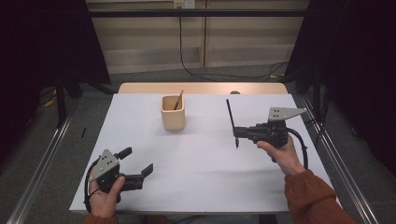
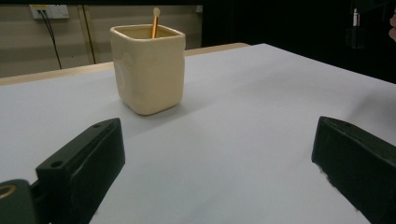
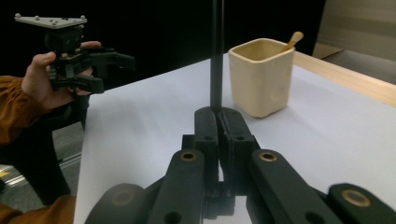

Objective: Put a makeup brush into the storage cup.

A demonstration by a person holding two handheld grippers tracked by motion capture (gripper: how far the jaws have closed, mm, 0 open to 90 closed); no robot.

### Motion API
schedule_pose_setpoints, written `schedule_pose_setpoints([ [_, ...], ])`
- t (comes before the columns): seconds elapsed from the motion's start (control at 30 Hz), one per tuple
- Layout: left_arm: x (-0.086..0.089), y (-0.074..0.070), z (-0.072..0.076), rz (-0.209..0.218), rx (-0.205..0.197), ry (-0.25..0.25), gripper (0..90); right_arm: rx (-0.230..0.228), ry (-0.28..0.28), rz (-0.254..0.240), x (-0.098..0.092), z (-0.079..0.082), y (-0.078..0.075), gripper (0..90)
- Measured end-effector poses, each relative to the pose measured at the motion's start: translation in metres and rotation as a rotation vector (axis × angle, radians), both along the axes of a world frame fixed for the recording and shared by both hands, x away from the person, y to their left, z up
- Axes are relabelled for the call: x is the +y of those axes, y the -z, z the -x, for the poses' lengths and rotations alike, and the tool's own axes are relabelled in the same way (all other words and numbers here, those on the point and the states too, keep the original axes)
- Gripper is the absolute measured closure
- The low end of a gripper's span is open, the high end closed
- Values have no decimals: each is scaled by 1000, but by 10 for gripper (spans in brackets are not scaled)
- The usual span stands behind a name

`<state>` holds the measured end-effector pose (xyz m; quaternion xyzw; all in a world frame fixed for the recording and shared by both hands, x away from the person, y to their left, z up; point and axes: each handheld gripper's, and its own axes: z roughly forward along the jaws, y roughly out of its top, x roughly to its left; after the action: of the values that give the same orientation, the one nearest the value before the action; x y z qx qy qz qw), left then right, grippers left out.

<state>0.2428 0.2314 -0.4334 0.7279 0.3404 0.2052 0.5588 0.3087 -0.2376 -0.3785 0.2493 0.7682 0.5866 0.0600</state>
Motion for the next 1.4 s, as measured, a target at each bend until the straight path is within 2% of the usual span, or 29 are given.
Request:
schedule_pose_setpoints([
  [0.2,0,0,0,0,3,0,26,-2,-53,4,23,-7,-6,861],
  [0.43,1,0,0,-6,0,2,26,-3,-119,30,47,-14,-14,860],
  [0.6,1,0,0,-2,2,6,26,0,-167,73,56,-16,-20,860],
  [0.77,1,0,-1,-2,4,10,26,19,-179,135,61,-19,-23,861],
  [0.93,1,0,-1,-2,3,11,26,32,-191,226,68,-20,-27,861],
  [1.1,0,0,-1,-2,3,12,26,41,-231,385,79,-16,-23,860],
  [1.2,0,0,-1,-2,3,12,26,60,-243,454,83,-17,-19,861],
  [1.4,1,0,-1,-4,4,12,26,93,-252,538,87,-19,-17,861],
])
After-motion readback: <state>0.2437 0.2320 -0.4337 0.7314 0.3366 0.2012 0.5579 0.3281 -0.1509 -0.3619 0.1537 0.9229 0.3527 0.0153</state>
